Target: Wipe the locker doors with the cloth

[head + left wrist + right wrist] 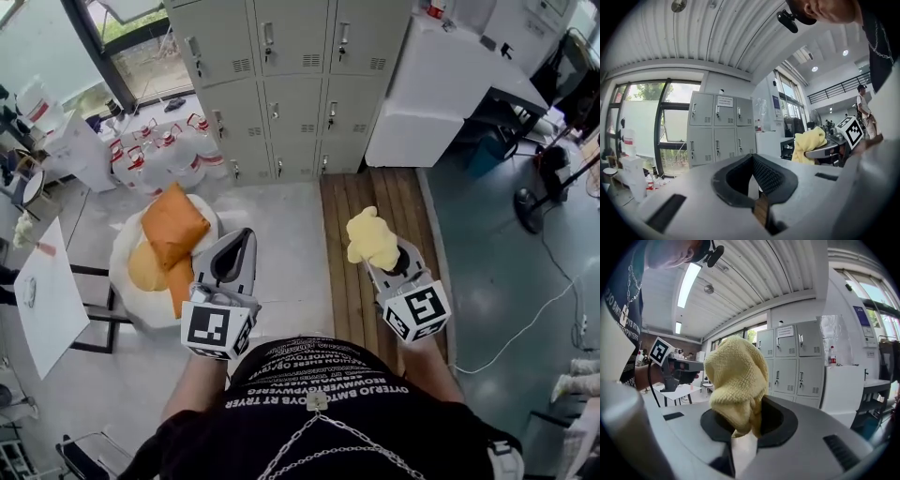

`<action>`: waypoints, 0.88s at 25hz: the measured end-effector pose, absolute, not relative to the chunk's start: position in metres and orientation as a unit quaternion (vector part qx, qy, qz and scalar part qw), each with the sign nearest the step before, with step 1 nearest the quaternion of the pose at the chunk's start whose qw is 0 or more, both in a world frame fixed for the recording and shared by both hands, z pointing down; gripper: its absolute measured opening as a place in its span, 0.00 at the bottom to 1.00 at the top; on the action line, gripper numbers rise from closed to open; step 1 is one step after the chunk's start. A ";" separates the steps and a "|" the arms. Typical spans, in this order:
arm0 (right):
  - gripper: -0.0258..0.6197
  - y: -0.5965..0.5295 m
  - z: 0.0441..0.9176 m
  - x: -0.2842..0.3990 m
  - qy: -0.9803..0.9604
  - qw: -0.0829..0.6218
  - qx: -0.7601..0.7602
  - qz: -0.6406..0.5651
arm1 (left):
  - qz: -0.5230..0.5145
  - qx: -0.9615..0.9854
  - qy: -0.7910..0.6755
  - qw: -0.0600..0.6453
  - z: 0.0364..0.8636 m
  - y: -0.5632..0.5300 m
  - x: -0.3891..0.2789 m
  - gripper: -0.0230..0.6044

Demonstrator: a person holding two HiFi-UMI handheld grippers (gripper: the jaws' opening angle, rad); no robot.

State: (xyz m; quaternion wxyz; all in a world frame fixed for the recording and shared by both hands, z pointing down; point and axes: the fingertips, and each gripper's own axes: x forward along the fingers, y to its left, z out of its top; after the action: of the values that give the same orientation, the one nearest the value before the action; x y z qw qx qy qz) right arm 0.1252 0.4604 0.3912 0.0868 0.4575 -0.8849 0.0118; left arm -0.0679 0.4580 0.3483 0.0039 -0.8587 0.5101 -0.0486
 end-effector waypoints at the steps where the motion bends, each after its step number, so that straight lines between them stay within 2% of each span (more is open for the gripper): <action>1: 0.16 0.458 0.390 0.135 -0.883 0.086 0.462 0.011 | -0.053 -0.859 0.510 0.003 0.350 0.458 -0.062 0.05; 6: 0.16 0.449 0.388 0.164 -0.875 0.076 0.478 0.019 | -0.059 -0.859 0.509 0.011 0.347 0.454 -0.045 0.05; 14: 0.16 0.450 0.414 0.159 -0.880 0.089 0.465 0.041 | -0.070 -0.869 0.489 -0.006 0.366 0.443 -0.028 0.04; 22: 0.16 0.416 0.430 0.146 -0.874 0.099 0.473 0.053 | -0.065 -0.873 0.483 -0.016 0.380 0.398 -0.040 0.04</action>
State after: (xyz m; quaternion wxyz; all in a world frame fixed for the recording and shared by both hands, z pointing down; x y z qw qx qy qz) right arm 0.1457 0.4159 0.4298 0.0986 0.4730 -0.8739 0.0532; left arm -0.0404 0.3980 0.3801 -0.0162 -0.8731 0.4829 -0.0651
